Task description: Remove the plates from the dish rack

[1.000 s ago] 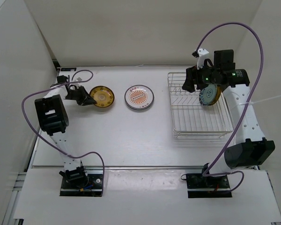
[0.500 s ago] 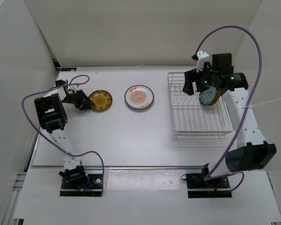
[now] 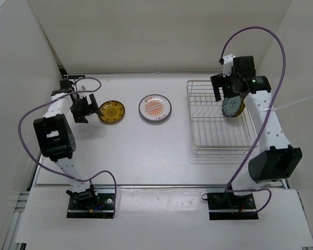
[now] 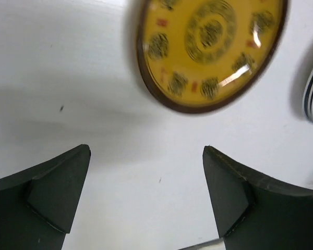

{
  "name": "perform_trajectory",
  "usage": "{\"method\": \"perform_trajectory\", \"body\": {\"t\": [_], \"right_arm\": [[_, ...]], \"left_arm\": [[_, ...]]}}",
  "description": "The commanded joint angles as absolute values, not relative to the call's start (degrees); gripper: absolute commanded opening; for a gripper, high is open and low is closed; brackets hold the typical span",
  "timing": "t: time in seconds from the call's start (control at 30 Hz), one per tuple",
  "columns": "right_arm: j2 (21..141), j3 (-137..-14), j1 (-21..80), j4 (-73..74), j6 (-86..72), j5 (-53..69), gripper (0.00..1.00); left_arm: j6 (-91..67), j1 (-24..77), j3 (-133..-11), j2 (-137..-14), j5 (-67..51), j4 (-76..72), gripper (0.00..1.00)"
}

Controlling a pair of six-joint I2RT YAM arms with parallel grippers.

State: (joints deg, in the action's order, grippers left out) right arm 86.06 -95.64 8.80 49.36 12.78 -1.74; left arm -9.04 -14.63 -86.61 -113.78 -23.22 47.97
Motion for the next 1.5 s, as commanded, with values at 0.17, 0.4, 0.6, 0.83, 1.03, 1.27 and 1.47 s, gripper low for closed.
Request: {"method": "perform_trajectory", "body": {"t": [0.17, 0.4, 0.6, 0.83, 1.03, 1.27, 1.47], "right_arm": [[96.9, -101.8, 0.4, 47.5, 14.2, -10.0, 0.9], [102.2, -104.0, -1.9, 46.3, 14.9, -9.5, 0.89], [105.0, -105.2, -1.9, 46.3, 14.9, -8.9, 0.88], [107.4, -104.7, -2.5, 45.8, 14.9, -8.3, 0.88], [108.5, -104.7, -2.5, 45.8, 14.9, -7.7, 0.86], [110.7, -104.7, -2.5, 45.8, 14.3, -6.7, 0.84], [111.2, -104.7, -2.5, 45.8, 13.8, -6.0, 0.75]], "left_arm": [[4.6, -8.5, -82.3, -83.5, -6.9, 51.3, 1.0], [8.4, -8.0, -83.5, -70.2, -4.8, 55.9, 1.0], [9.0, -8.0, -83.5, -68.3, -3.3, 56.6, 1.0], [7.3, -8.0, -84.8, -68.3, -6.2, 57.1, 1.0], [7.3, -8.0, -86.6, -67.8, -6.8, 57.7, 1.0], [6.8, -8.0, -86.6, -67.8, -6.8, 57.7, 1.0], [6.8, -8.0, -86.0, -68.3, -6.8, 57.1, 1.0]]}}
